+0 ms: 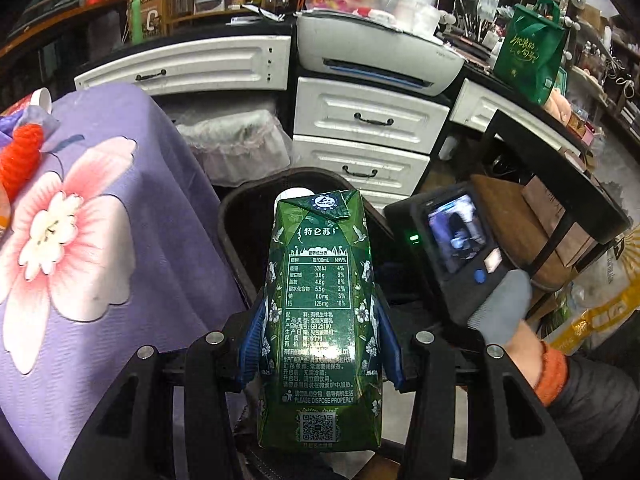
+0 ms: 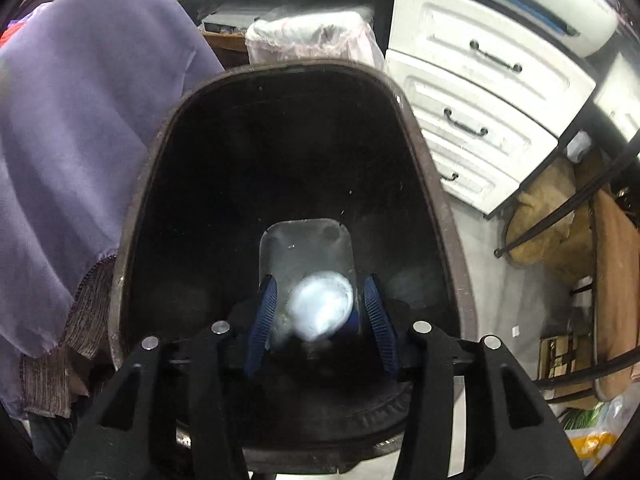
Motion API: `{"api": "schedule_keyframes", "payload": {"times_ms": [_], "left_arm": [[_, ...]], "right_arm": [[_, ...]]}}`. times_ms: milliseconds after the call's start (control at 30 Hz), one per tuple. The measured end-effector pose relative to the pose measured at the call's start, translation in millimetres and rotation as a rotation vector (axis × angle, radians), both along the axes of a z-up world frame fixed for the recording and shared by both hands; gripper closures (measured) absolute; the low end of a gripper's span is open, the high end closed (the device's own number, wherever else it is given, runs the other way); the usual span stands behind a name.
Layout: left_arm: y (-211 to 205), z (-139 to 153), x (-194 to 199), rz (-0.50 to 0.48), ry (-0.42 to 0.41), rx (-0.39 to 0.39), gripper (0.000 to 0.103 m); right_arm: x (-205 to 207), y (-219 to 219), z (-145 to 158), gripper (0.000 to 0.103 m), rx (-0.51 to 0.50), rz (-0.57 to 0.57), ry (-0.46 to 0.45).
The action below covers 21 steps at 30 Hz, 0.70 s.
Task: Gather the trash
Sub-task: 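Carry both items to the black bin and open both grippers to drop them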
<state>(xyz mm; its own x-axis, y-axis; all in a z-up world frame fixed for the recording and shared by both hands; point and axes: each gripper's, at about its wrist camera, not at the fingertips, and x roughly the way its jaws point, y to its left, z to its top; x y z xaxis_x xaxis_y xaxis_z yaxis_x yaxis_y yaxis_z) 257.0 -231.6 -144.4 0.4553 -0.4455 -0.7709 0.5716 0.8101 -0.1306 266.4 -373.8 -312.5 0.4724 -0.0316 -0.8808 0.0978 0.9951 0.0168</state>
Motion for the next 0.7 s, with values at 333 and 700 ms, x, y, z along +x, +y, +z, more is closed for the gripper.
{"api": "schedule_keyframes", "payload": {"times_ms": [333,700], "left_arm": [[-30.0,-47.5,31.9,0.002,0.098,0.091,0.055],[-64.2,-85.7,50.4,-0.019,0.134,0.186,0.055]], "right_arm": [[-36.9,-33.2,44.4,0.04,-0.024,-0.108,-0.118],[-77.8,-76.1,46.8,0.039,0.006,-0.262,-0.133]]}}
